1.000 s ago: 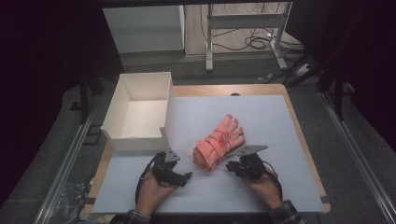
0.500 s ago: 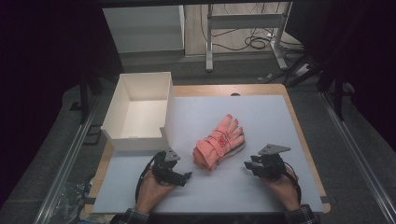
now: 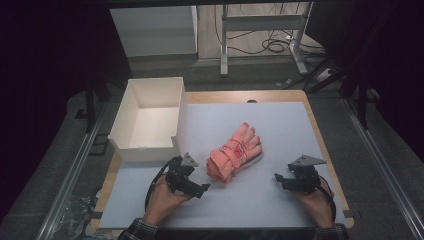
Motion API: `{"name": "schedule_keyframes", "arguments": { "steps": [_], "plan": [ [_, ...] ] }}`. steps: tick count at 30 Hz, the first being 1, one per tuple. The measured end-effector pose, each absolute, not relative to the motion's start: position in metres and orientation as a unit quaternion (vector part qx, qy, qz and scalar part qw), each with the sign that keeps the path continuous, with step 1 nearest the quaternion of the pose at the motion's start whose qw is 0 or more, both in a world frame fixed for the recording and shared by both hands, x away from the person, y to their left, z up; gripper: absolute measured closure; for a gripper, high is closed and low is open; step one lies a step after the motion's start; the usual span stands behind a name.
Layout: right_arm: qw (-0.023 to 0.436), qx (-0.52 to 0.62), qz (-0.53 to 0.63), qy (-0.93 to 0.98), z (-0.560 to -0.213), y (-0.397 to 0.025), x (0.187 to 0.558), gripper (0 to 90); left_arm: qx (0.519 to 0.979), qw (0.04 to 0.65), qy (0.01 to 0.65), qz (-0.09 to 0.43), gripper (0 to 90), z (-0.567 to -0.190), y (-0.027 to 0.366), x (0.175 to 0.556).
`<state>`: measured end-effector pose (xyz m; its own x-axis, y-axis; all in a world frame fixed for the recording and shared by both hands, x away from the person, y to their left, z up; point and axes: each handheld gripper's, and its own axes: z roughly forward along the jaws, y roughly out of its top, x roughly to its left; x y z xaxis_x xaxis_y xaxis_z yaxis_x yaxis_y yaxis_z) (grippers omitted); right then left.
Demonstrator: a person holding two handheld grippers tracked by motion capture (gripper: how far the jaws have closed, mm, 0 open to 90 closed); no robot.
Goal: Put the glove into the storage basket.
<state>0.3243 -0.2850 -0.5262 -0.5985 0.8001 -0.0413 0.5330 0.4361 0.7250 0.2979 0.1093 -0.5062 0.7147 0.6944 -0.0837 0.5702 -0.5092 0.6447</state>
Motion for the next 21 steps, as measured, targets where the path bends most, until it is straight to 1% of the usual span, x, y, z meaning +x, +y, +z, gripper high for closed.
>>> {"name": "schedule_keyframes", "arguments": {
  "steps": [2,4,5,11,16,21],
  "plan": [
    [0.202,0.408,0.341,0.823,-0.528,-0.286,0.326,24.3,0.865,0.334,0.363,0.095,0.0,-0.497,0.105,0.299],
    [0.199,0.409,0.342,0.822,-0.528,-0.287,0.326,23.9,0.865,0.334,0.363,0.095,0.0,-0.494,0.103,0.299],
    [0.198,0.406,0.341,0.825,-0.528,-0.286,0.326,21.9,0.865,0.334,0.362,0.095,0.0,-0.491,0.102,0.300],
    [0.195,0.406,0.341,0.825,-0.529,-0.286,0.327,20.8,0.873,0.329,0.346,0.099,0.0,-0.469,0.084,0.307],
    [0.195,0.405,0.341,0.825,-0.529,-0.286,0.327,20.5,0.880,0.318,0.339,0.102,0.0,-0.461,0.072,0.313],
    [0.194,0.405,0.342,0.825,-0.529,-0.286,0.327,20.4,0.882,0.319,0.330,0.107,0.0,-0.452,0.055,0.324]
  ]
}}
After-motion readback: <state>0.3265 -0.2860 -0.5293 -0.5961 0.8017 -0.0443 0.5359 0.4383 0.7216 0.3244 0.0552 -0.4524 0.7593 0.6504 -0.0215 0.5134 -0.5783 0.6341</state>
